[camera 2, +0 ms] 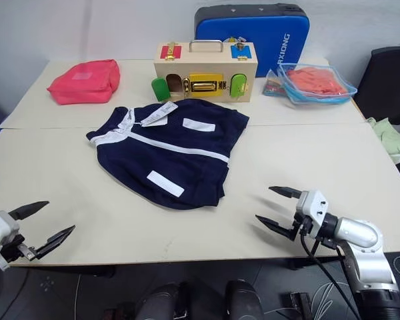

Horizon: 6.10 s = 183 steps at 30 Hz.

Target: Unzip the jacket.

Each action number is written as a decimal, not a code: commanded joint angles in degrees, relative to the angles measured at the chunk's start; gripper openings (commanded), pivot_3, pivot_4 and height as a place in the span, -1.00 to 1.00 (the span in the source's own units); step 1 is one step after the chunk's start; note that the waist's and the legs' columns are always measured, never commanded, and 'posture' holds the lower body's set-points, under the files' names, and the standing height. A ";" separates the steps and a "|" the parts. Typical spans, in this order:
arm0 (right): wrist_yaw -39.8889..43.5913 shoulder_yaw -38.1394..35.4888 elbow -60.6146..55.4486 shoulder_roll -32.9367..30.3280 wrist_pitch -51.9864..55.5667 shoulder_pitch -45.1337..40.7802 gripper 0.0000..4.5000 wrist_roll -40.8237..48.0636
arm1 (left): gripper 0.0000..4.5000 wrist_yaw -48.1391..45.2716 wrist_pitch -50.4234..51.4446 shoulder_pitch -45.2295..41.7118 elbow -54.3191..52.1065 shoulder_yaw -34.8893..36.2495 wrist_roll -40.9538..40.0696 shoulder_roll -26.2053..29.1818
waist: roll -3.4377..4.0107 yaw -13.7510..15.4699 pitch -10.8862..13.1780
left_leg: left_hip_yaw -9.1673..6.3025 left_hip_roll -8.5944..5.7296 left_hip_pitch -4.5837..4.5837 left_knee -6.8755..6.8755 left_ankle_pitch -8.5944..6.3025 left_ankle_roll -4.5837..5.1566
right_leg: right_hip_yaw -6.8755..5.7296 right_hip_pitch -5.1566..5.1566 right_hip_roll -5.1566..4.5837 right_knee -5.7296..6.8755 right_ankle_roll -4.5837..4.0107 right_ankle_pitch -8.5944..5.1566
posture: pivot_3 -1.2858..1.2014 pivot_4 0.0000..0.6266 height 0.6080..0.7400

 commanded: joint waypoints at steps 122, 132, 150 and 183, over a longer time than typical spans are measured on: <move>9.61 10.36 -11.62 -19.96 18.28 0.00 -0.99 -8.79 | -1.00 -12.06 17.21 -22.19 -10.11 -41.17 9.85 1.76 | -0.06 1.39 -0.60 | 0.93 0.06 -0.50 1.54 -0.38 0.79 | -0.11 -0.41 -0.34 0.40 0.47 0.27 | 0.03 -0.52 1.00; 9.16 8.93 -17.68 -21.70 20.05 7.61 -0.99 -6.56 | -1.00 -15.46 13.88 -18.40 -10.38 -37.06 5.52 8.04 | -0.01 1.35 -0.57 | 0.94 0.14 0.09 0.97 -0.51 0.55 | -0.12 0.00 -0.30 0.06 0.26 0.15 | 0.03 -0.52 1.00; 19.33 1.01 -14.61 -24.39 49.48 -7.34 0.99 26.03 | 0.14 -15.68 31.28 -6.92 -12.35 -5.11 -23.50 8.93 | 0.21 1.10 -0.36 | 0.86 0.21 0.13 1.07 -0.82 0.73 | -0.08 0.01 -0.35 0.08 0.23 0.15 | 0.03 -0.52 1.00; -28.30 12.34 18.73 35.60 75.11 -50.36 1.00 8.01 | 0.99 -12.64 16.39 -14.51 -5.25 -9.68 -13.48 3.40 | 0.12 -1.83 -0.44 | 1.13 0.10 -0.83 0.98 -0.07 0.38 | 0.09 -1.20 -0.15 1.01 0.23 0.19 | 0.03 -0.52 1.00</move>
